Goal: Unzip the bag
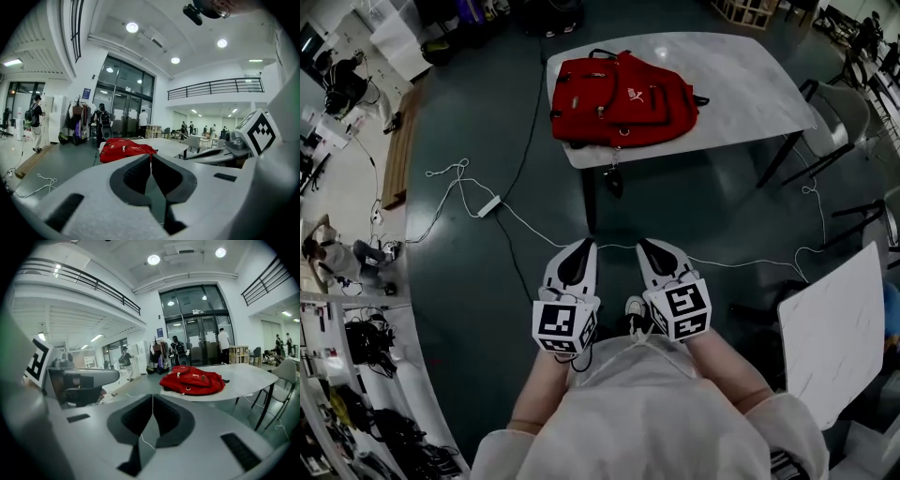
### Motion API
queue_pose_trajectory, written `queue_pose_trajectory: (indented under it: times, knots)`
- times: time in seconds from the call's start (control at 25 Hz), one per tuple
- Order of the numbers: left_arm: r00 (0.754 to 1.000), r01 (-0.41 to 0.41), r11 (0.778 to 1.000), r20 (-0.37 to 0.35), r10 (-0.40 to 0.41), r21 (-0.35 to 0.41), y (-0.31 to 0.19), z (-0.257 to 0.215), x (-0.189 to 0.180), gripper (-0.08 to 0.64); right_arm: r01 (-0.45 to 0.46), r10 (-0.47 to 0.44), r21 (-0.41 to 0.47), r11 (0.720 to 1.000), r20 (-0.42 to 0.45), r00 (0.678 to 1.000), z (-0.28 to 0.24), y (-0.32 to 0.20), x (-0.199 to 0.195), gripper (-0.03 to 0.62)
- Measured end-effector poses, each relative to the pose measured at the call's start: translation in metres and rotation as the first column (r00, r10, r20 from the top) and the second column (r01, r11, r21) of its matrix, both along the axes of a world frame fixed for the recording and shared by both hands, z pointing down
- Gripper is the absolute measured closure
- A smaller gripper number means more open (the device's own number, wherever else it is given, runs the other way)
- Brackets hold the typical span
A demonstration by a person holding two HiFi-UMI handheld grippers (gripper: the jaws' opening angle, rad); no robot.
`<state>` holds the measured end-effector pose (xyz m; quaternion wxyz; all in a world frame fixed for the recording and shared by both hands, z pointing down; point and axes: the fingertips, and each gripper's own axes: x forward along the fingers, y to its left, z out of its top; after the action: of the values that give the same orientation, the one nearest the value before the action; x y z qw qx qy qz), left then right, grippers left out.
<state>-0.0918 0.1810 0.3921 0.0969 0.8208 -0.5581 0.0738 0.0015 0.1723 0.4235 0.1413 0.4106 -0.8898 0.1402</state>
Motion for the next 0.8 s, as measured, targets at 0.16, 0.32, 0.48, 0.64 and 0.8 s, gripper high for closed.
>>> queue_pose_trajectory:
  times: [0.16,0.32,0.48,0.64,0.8]
  knots:
    - [1.0,-0.007,0.999,0.007,0.007,-0.049,-0.027,0.014,0.009,0.535,0.003,-0.003,-0.036,0.999,-0.018,1.0,0.013,-0.031,0.01,0.563]
    - [1.0,-0.004,0.995,0.004,0.005,-0.097,-0.059,0.031,0.007,0.535,0.001,-0.003,-0.076,0.997,-0.031,1.0,0.031,-0.061,0.013,0.563]
    - [1.0,-0.021,0.994,-0.007,0.02,-0.107,-0.106,0.041,0.001,0.535,-0.023,0.019,-0.093,0.995,-0.043,0.999,0.042,-0.105,0.009,0.563]
    - [0.998,-0.064,0.993,-0.019,0.062,-0.104,-0.165,0.042,-0.003,0.535,-0.078,0.072,-0.106,0.991,-0.056,0.996,0.045,-0.154,0.008,0.563]
    - [0.993,-0.119,0.986,-0.015,0.119,-0.116,-0.221,0.046,-0.012,0.535,-0.129,0.12,-0.123,0.984,-0.08,0.99,0.045,-0.206,0.002,0.563]
